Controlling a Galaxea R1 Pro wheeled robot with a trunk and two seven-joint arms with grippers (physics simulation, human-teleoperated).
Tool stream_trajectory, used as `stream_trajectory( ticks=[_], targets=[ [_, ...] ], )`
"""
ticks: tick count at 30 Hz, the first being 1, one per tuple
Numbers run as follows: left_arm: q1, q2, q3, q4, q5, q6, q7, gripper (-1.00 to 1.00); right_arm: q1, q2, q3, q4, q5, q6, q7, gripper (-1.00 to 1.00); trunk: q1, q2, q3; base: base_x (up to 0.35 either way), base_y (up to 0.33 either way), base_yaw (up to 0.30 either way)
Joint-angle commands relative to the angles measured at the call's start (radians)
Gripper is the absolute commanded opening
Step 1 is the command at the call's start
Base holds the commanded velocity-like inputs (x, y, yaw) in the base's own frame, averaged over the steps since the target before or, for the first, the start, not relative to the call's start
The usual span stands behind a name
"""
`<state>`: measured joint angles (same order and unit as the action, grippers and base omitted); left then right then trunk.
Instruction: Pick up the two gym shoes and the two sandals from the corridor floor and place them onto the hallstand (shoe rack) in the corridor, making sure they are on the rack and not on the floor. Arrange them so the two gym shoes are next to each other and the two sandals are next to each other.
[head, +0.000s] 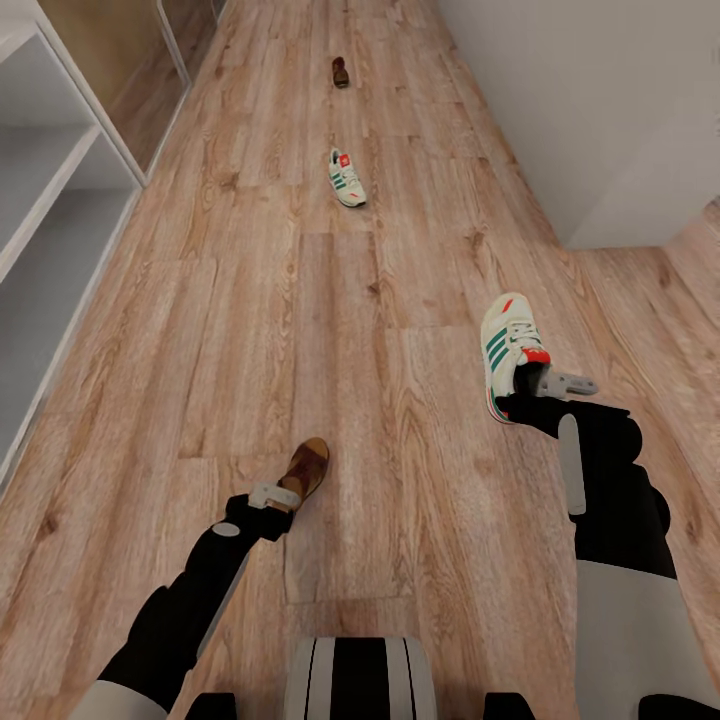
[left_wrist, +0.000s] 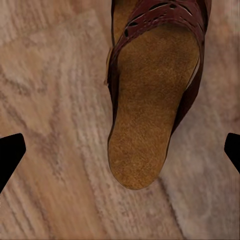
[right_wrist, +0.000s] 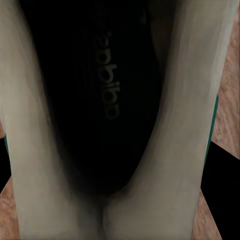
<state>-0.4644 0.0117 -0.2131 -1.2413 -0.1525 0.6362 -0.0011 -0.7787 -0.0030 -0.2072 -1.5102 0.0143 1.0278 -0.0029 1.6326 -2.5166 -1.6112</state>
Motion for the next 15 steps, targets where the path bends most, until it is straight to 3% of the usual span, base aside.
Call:
stream_trajectory(
  ticks=[1,9,15],
  targets=[
    [0.0,0.0,-0.003,0.001,-0.009,0.005,0.0,1.0,-0.001,0.0,0.0,-0.001,0.001,0.005,0.0,-1.0,0.0,0.0,-0.001,0.0,0.0,-0.04],
    [0.0,-0.002,-0.003,0.012,-0.017,-0.022,0.0,1.0,-0.001,0.0,0.0,-0.001,0.001,0.005,0.0,-1.0,0.0,0.0,-0.001,0.0,0.0,-0.031],
    [0.0,-0.003,-0.004,0.023,-0.016,-0.042,0.0,1.0,-0.001,0.0,0.0,0.0,0.001,0.004,0.0,-1.0,0.0,0.0,-0.001,0.0,0.0,-0.213]
  ],
)
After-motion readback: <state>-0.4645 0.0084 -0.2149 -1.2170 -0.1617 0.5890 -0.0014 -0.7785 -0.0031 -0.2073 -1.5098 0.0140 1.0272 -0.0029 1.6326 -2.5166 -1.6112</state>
